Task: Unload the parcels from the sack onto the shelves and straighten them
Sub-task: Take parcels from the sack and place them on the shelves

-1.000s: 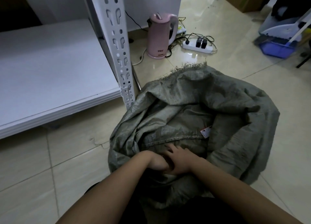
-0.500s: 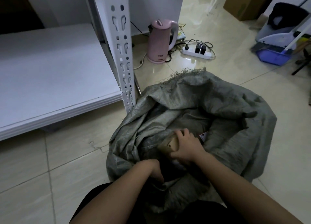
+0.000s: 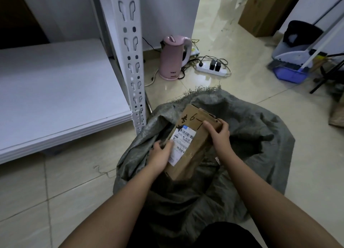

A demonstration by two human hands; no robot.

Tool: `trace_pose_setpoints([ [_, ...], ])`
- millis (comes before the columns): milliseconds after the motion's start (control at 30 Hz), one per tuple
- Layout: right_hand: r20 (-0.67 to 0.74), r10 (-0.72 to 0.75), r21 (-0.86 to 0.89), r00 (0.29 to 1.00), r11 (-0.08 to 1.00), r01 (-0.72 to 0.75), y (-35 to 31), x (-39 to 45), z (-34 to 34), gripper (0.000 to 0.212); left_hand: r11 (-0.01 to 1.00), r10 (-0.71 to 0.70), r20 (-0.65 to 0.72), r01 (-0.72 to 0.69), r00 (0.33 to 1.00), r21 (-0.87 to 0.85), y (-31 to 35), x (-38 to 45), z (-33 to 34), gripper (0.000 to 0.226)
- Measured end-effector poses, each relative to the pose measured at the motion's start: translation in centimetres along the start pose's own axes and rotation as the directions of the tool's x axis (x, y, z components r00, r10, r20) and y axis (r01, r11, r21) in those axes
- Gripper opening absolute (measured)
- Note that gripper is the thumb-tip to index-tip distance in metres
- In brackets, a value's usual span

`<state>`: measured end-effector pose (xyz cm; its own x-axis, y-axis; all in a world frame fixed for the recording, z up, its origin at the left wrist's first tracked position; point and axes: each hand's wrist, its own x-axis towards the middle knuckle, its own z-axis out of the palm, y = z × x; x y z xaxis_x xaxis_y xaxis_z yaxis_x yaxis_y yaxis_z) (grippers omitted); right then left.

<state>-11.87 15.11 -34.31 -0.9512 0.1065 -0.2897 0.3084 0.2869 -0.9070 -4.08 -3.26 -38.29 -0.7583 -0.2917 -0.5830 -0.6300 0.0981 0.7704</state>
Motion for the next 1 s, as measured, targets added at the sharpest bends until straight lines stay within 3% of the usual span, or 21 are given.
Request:
trace_pose_setpoints([
  [133, 0.026, 0.148, 0.248, 0.989, 0.957, -0.15, 0.0, 0.1, -0.1, 0.075, 0.966, -0.037, -0.01, 0.033, 0.999, -0.255, 0.0, 0.3, -1.7, 0.064],
  [233, 0.081, 0.172, 0.327, 0.982, 0.926, -0.189, 0.0, -0.1, -0.1, 0.065, 0.932, -0.098, 0.095, 0.125, 0.991, -0.34, -0.6, 0.3, -3.0, 0.052],
  [400, 0.118, 0.092, 0.416, 0.989, 0.899, -0.134, -0.5, -0.1, -0.1, 0.058, 0.972, -0.062, 0.26, 0.117, 0.964, -0.203, -1.5, -0.3, -4.3, 0.028],
  [500, 0.147, 0.084, 0.431, 0.986, 0.891, -0.141, -1.4, 0.2, 0.3, 0.061, 0.989, -0.062, 0.378, 0.108, 0.924, -0.1, -0.5, -1.2, -4.7, 0.055],
  [600, 0.285, 0.151, 0.42, 0.947, 0.868, -0.265, -3.1, 0.1, 0.7, 0.065, 0.971, -0.021, 0.514, 0.14, 0.858, -0.194, 1.3, -2.2, -4.7, 0.082],
  [700, 0.389, 0.152, 0.394, 0.909, 0.864, -0.313, -5.7, -1.5, 1.1, 0.081, 0.972, -0.02, 0.533, 0.141, 0.846, -0.187, 4.2, -4.8, -5.5, 0.089],
  [1000, 0.554, 0.323, 0.171, 0.767, 0.858, -0.485, -18.6, -10.9, -1.6, 0.088, 0.951, -0.072, 0.393, 0.182, 0.917, -0.249, 14.0, -20.3, -12.3, 0.052],
])
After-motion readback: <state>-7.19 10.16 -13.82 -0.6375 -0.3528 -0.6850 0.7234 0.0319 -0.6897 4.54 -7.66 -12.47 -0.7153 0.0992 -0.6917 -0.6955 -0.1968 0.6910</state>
